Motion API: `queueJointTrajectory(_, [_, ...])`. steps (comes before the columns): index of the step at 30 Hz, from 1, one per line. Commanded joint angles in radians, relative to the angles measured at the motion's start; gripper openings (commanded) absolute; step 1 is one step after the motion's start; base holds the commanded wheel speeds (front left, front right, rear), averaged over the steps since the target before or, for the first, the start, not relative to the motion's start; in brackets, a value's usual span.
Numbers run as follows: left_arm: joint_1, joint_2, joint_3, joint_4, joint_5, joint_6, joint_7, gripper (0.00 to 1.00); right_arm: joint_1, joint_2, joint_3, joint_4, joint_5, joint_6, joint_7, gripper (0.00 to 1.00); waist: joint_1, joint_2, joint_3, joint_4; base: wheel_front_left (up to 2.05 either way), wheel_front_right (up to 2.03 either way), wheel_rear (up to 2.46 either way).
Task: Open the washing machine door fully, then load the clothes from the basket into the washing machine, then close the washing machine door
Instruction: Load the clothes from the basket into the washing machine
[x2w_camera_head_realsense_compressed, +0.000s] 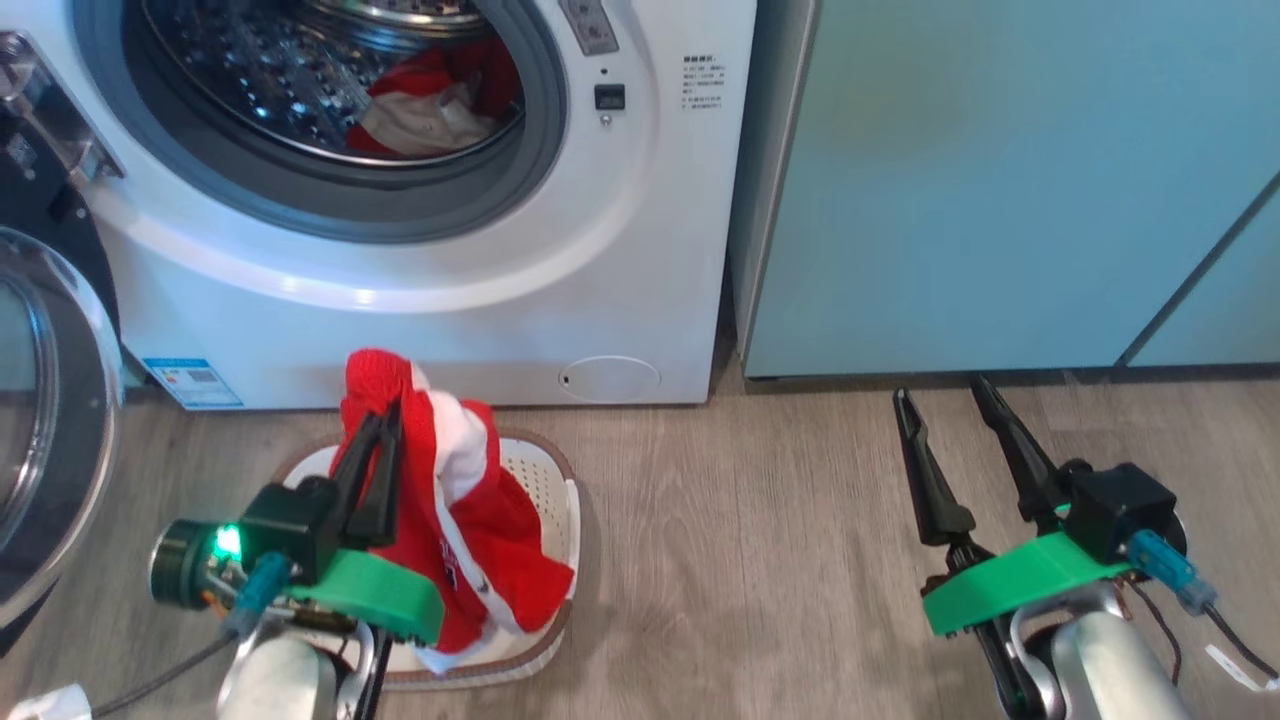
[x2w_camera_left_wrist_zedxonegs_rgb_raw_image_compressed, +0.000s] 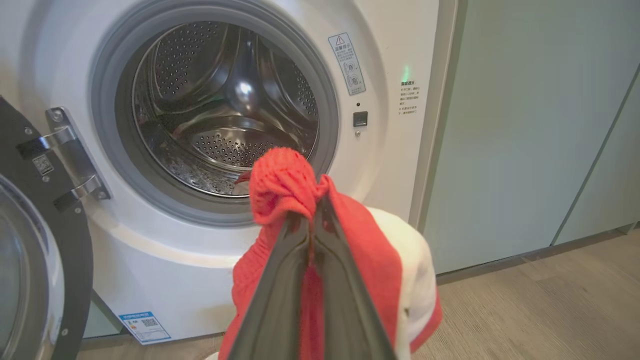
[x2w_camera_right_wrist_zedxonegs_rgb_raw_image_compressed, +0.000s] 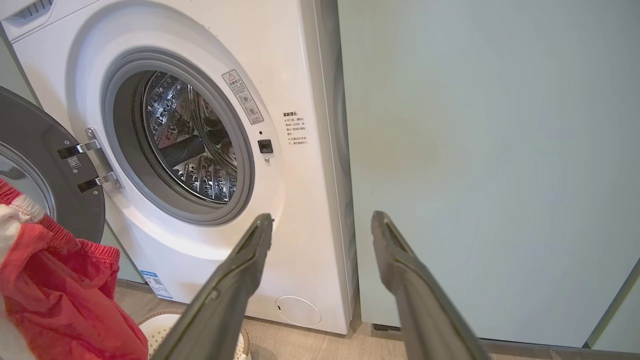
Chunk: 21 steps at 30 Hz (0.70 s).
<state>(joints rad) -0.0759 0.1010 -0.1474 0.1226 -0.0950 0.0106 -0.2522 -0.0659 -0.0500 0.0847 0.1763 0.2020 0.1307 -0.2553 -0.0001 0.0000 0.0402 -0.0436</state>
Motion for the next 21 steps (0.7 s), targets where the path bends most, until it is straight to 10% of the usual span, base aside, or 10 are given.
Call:
queueJointTrajectory(1, [-0.030,0.000,0.045,-0.032,0.013,-0.004,-0.009,0.00,-0.016,0.000,0.018,-0.031,-0.004,0.000,-0.006,1.00,0.0001,0.0000,-0.009,0.003,0.00,0.00,0.00])
queueJointTrajectory(21, [-0.026,-0.035,0.097,-0.032,0.036,-0.038,-0.010,0.00,-0.012,0.000,0.038,-0.035,0.001,0.000,-0.006,1.00,0.0001,0.0000,0.007,-0.008,0.00,0.00,0.00])
